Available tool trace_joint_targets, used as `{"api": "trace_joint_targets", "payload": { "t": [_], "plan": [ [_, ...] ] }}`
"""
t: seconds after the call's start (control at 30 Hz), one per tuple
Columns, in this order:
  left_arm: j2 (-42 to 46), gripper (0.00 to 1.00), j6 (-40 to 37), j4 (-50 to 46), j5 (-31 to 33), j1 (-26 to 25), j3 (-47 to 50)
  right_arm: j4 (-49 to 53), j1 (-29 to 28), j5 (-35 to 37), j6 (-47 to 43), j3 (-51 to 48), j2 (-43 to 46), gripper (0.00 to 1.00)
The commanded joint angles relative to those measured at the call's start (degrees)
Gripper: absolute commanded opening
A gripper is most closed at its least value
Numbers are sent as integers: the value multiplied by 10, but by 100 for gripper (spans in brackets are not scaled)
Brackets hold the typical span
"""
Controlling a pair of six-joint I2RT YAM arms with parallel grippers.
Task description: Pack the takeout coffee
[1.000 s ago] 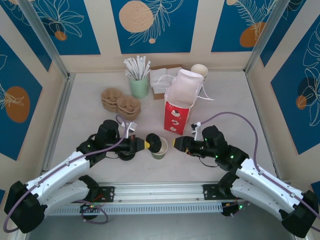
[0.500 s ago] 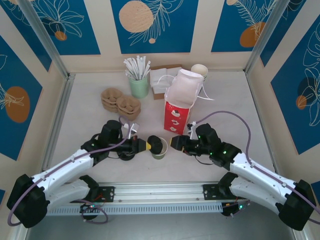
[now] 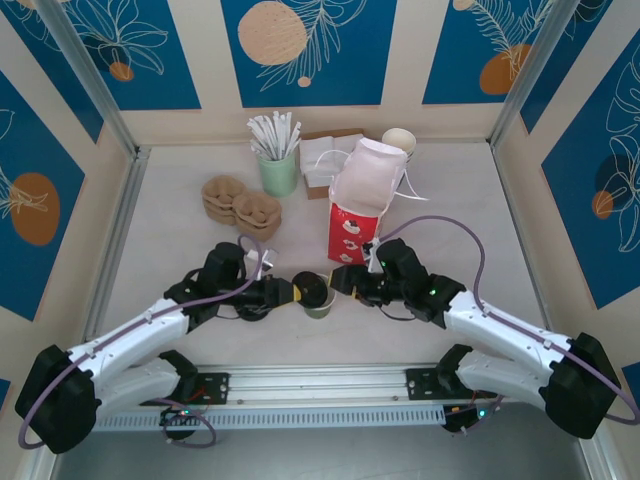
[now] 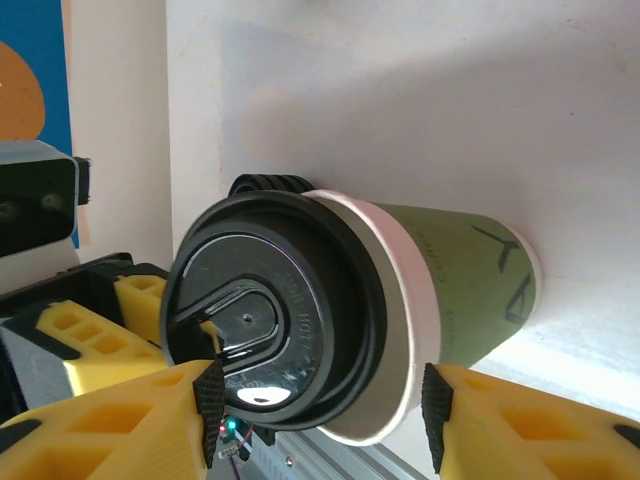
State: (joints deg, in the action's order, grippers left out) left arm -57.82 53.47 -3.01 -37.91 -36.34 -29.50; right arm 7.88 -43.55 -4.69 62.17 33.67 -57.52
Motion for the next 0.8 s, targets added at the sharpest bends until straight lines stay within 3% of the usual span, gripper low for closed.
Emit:
{"api": "trace_joint_targets", "payload": {
  "t": [0.0,0.77],
  "plan": [
    [-4,28,-15,0,-2,8,3,-9,-7,1,0,15,-6,58],
    [-32,31,-39,3,-8,7,1,-15,-25,22,-6,25,-37,60]
  ]
}}
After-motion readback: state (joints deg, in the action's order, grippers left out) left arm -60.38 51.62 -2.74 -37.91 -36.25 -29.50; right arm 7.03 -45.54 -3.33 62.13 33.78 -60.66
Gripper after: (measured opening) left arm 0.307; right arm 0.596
